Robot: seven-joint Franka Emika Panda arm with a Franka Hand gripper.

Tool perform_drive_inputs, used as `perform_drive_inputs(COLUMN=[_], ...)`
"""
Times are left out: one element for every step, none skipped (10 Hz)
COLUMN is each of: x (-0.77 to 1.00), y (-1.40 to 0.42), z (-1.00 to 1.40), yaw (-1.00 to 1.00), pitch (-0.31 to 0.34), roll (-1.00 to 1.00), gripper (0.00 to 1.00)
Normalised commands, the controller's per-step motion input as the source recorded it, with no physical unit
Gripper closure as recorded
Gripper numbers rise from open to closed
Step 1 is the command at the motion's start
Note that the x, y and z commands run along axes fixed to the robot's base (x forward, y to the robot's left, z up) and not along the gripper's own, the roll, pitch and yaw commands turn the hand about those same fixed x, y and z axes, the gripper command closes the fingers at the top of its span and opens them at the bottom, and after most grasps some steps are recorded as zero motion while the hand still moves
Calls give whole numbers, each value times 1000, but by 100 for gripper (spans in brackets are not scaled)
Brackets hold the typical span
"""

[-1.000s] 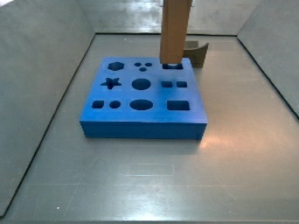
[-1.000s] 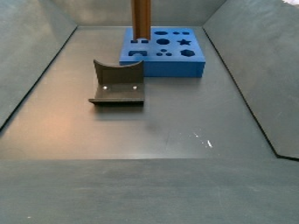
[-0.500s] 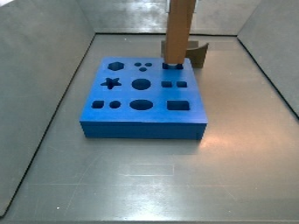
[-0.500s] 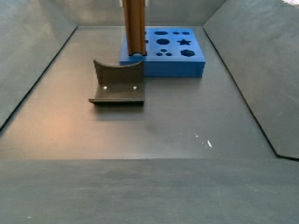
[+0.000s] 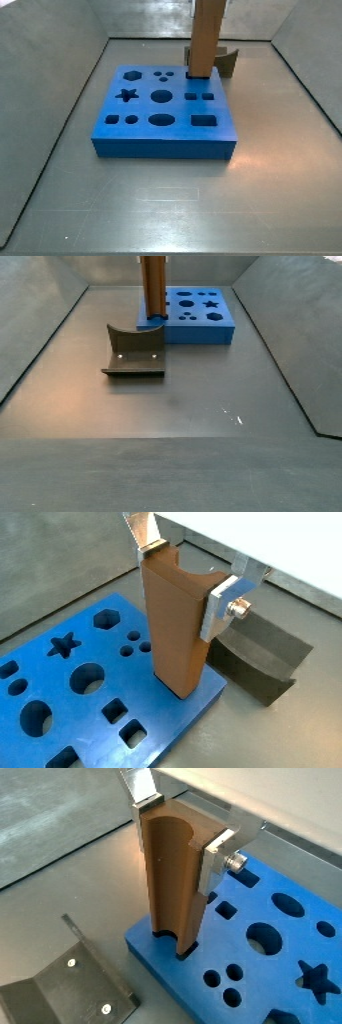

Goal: Insert the arch object.

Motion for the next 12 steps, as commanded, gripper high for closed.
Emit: perform_drive_inputs(x=[80, 100, 54, 91, 86, 0, -97, -103, -180, -211, -126, 0], y=[0, 0, 37, 26, 43, 43, 63, 46, 9, 0, 0, 0], z=[-126, -123, -134, -149, -163, -200, -234, -251, -220, -203, -214, -294], yaw=[-63, -23, -23, -131, -183, -86, 0, 0, 0, 11, 20, 0], pitch=[0, 21, 26, 39, 43, 0, 0, -3, -31, -46, -41, -7], roll=[0, 0, 0, 0, 0, -1, -9, -23, 0, 0, -19, -46], gripper=[100, 100, 100, 100, 100, 100, 100, 100, 100, 100, 100, 100])
